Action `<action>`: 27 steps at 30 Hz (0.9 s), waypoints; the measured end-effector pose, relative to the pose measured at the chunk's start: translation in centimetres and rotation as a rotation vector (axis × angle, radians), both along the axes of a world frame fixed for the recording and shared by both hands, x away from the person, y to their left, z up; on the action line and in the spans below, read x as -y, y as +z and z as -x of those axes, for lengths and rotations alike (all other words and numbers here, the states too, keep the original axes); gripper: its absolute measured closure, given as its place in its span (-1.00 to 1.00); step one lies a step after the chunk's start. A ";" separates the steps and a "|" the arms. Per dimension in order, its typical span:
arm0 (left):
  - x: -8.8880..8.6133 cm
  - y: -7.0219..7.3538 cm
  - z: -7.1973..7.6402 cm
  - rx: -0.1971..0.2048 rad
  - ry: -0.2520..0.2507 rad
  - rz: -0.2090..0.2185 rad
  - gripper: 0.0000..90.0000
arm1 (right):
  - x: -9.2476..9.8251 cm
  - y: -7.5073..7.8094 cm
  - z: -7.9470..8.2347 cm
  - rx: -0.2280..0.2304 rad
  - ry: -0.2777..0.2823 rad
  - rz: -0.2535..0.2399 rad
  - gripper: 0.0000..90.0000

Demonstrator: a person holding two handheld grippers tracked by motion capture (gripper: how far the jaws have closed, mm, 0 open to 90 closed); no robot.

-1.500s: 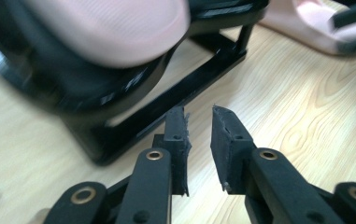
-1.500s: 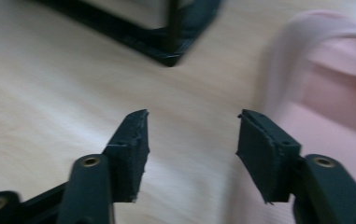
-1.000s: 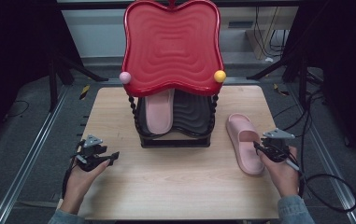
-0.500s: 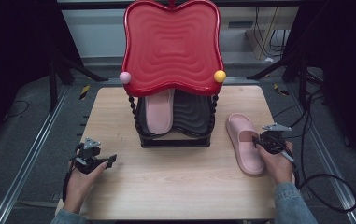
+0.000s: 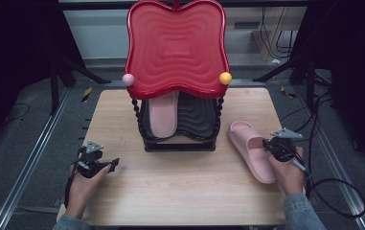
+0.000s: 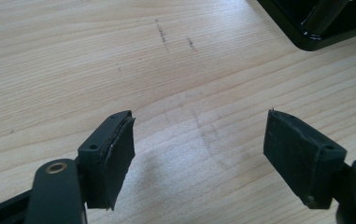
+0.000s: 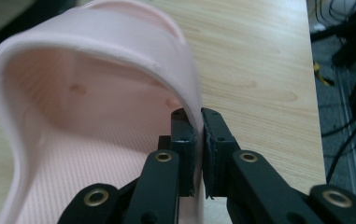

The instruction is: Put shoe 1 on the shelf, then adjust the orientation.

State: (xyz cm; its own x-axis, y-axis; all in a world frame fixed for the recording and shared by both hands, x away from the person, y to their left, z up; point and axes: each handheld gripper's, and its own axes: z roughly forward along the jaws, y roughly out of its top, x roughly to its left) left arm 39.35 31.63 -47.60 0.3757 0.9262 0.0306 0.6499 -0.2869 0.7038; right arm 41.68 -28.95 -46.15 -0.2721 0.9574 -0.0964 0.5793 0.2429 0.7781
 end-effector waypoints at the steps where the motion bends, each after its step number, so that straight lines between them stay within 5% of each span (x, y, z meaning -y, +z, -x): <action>1: 0.0 -0.1 0.0 -0.003 0.000 -0.001 -0.46 | -0.2 0.4 0.5 0.005 0.013 0.004 0.89; 7: 1.0 -0.4 0.1 -0.008 -0.030 -0.024 -0.46 | -1.4 2.1 4.2 0.038 0.126 0.004 0.89; 13: 1.3 -0.5 0.2 0.000 -0.025 -0.035 -0.45 | -3.1 2.1 7.2 0.013 0.252 0.001 0.89; 27: 1.7 -0.8 0.3 -0.006 -0.043 -0.047 -0.44 | -11.1 0.2 7.1 -0.041 0.483 0.016 0.88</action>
